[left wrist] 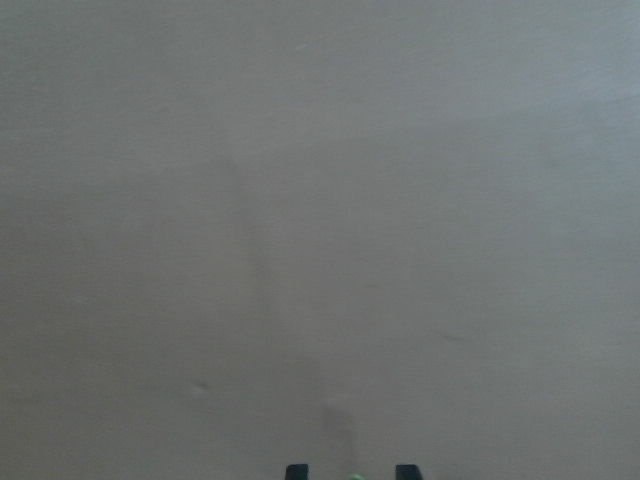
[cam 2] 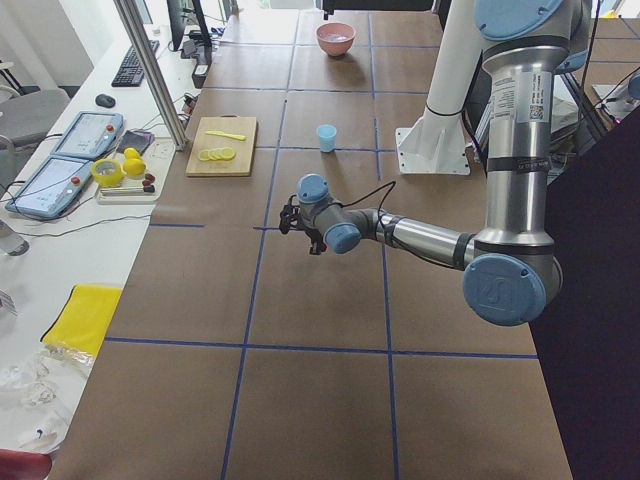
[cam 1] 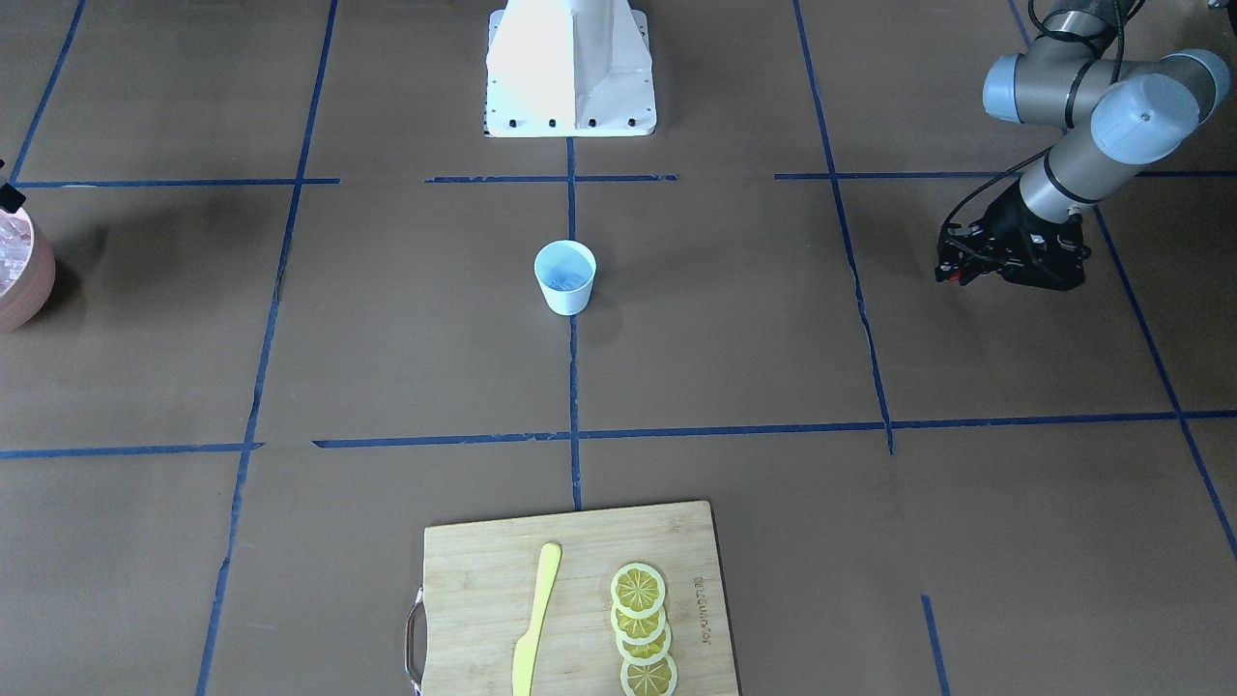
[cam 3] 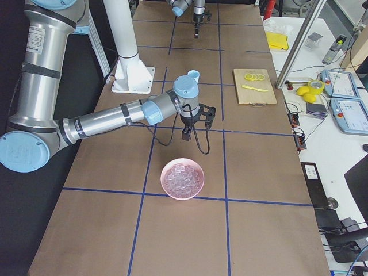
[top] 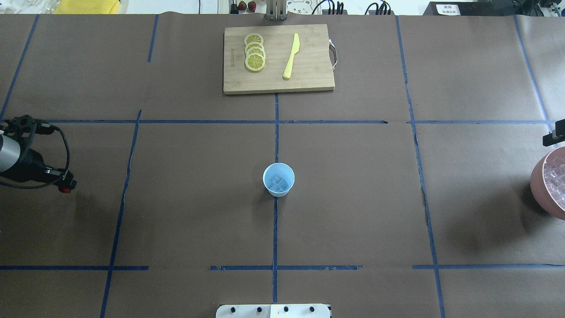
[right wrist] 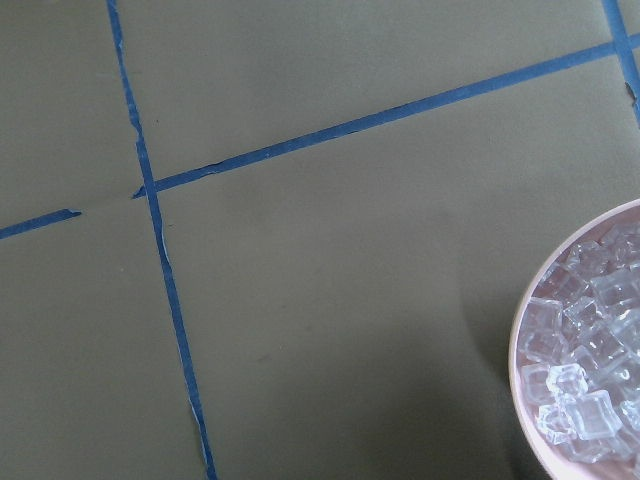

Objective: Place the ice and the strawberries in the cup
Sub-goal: 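Carry the strawberry with the left gripper over the light-blue cup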

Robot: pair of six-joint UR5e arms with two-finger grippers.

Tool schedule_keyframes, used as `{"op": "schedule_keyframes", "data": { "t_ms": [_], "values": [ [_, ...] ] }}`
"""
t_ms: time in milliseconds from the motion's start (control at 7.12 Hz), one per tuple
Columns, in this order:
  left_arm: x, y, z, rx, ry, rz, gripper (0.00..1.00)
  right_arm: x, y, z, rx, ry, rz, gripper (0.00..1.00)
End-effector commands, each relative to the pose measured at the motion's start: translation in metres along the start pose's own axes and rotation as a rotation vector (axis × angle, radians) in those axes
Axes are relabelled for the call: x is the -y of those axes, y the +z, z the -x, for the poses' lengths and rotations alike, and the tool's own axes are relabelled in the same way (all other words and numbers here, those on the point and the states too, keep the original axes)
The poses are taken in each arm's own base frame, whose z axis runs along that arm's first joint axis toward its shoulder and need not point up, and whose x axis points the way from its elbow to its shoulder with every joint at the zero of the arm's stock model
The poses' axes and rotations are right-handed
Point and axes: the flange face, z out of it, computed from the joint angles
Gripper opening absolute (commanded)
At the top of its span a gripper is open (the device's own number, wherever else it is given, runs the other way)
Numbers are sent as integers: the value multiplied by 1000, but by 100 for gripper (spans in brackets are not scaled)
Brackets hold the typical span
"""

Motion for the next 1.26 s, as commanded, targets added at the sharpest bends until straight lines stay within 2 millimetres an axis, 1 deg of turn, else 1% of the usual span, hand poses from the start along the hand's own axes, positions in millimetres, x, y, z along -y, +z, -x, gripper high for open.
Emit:
{"op": "schedule_keyframes", "data": {
  "t_ms": [0, 140, 281, 421, 561, 702, 982, 1123],
  "values": [
    [13, 9, -161, -164, -112, 41, 0, 0, 0, 0, -1, 1, 1, 100],
    [5, 29, -244, -217, -151, 80, 0, 1, 2, -2, -3, 5, 3, 100],
    [25, 36, -316, -251, -194, 31, 0, 1, 2, -2, -4, 6, 4, 100],
    [37, 32, -362, -283, -238, 17, 0, 1, 4, -3, -6, 7, 6, 100],
    [39, 22, -377, -306, -250, 15, 0, 1, 2, -2, -4, 6, 4, 100],
    [40, 19, -385, -313, -245, 8, 0, 1, 3, -3, -5, 7, 4, 100],
    [32, 31, -400, -310, -237, -9, 0, 0, 2, -2, -4, 5, 5, 100],
    [32, 32, -404, -310, -235, -30, 0, 0, 2, -1, -3, 4, 4, 100]
  ]
}}
